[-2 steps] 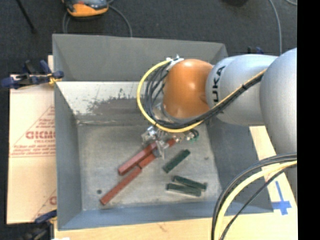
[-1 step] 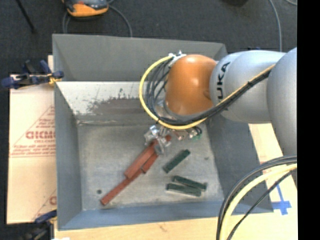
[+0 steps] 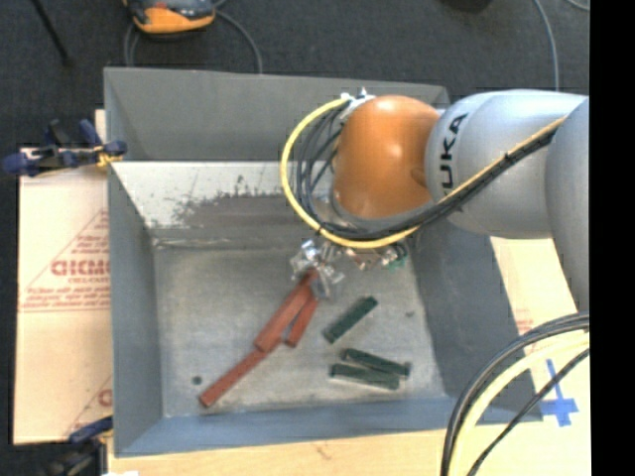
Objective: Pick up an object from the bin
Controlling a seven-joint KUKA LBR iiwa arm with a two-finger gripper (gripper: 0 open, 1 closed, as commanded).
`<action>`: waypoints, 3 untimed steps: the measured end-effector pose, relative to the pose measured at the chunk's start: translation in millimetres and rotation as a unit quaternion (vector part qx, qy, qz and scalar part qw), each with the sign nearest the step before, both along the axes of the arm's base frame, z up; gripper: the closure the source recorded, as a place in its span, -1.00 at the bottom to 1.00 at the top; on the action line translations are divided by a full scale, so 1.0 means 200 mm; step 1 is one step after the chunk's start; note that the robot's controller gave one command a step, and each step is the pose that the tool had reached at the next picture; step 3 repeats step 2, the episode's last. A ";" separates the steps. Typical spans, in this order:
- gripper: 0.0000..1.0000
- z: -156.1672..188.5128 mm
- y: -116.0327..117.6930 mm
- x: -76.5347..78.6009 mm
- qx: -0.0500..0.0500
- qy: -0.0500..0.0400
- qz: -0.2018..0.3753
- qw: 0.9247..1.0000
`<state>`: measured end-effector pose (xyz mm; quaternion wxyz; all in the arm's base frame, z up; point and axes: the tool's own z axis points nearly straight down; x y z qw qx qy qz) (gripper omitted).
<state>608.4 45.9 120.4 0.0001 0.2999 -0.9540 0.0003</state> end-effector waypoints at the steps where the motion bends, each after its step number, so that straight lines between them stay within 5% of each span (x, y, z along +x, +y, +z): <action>1: 1.00 0.11 0.00 0.00 0.000 0.000 0.000 1.000; 3: 1.00 0.21 0.00 0.00 0.000 -0.001 -0.001 1.000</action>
Offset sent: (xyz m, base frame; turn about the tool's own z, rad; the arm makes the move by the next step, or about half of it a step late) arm 0.0000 0.0000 0.0298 0.0000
